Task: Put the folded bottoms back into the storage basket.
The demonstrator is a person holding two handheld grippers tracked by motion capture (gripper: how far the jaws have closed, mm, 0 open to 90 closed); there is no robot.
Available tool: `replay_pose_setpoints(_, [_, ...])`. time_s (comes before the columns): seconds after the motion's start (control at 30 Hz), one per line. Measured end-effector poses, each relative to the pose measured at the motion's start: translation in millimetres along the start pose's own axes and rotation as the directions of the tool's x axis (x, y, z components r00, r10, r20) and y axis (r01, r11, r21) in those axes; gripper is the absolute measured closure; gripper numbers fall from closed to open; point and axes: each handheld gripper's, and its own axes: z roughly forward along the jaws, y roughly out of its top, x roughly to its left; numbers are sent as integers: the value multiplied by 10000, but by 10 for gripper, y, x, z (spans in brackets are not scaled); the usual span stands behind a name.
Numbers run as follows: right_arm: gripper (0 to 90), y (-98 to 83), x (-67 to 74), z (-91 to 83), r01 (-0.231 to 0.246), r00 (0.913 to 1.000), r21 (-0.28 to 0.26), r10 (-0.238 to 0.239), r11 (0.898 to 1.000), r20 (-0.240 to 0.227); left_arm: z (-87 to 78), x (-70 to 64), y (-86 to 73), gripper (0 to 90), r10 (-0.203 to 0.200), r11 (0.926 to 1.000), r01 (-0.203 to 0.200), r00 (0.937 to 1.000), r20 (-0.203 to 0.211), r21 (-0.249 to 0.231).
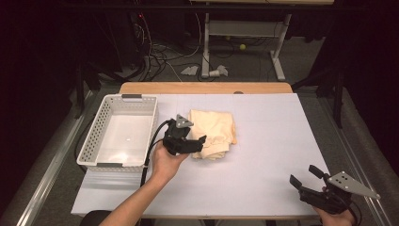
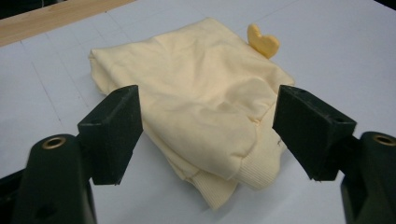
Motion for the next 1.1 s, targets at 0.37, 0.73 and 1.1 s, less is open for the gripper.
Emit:
replay_pose_setpoints(0.37, [183,0,-2,-1,-3,10000,-11,3,10000,1,172,94,158,231,-319,9984,327,9993,-186,463])
replay_pose_setpoints(0.73, [183,-1,-3,-1,29,10000,-28,-30,10000,-15,453,200,285,231,-745,9884,795,9963,-426,1291])
replay_pose_setpoints(1.1, [184,-2,-4,-1,-13,10000,-25,13,10000,-45,684,335,331,231,-1122,9709,1229,9917,-627,2054])
